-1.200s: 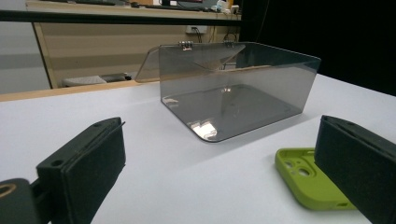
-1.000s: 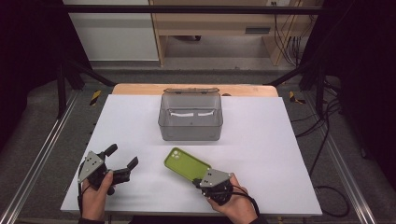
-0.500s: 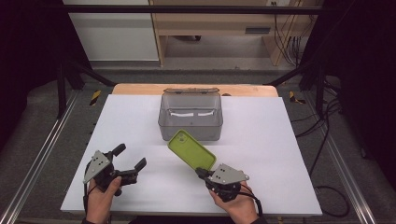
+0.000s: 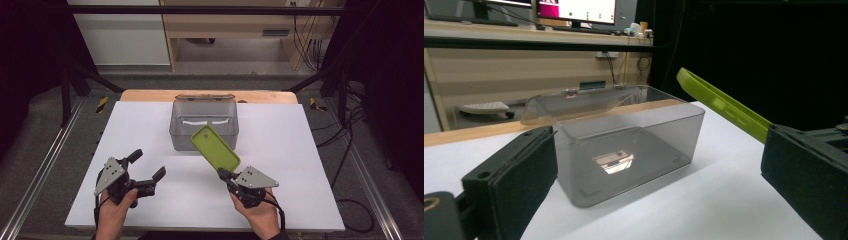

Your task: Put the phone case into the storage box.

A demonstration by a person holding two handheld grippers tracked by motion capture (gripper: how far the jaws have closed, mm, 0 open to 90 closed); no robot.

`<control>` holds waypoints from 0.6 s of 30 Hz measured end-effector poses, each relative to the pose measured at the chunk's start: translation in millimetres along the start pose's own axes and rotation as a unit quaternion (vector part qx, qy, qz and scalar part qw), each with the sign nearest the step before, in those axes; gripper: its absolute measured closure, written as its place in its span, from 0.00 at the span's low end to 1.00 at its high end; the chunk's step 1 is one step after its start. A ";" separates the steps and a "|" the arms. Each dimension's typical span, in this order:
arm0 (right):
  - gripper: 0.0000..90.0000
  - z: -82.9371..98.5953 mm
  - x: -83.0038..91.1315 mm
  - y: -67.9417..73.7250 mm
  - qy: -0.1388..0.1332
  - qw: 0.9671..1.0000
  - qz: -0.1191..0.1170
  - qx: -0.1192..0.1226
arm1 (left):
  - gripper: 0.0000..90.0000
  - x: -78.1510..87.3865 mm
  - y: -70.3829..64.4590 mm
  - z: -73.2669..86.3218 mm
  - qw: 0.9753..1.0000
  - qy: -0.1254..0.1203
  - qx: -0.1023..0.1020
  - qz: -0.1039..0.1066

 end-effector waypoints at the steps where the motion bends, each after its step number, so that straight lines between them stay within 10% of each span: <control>1: 0.98 -4.1 -1.6 -2.6 -0.004 1.000 0.000 -0.003 | 0.02 -2.6 -0.1 -3.1 1.000 0.000 0.001 0.000; 9: 0.98 -37.2 -21.3 -18.5 -0.034 0.999 0.007 -0.028 | 0.02 -42.0 10.6 -31.2 1.000 0.006 0.012 -0.004; 18: 0.98 -57.5 -51.2 -15.2 -0.066 0.996 -0.007 -0.066 | 0.02 -49.9 14.0 -32.0 0.999 0.012 0.036 -0.007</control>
Point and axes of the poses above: each handheld gripper's, and its own axes: x roughly backward along the jaws, z roughly out of its underside, y roughly to its left, the point moved 10 cm from there along -x, roughly forward along the jaws, and after that the axes turned 4 degrees about -x, right-handed, at the moved point
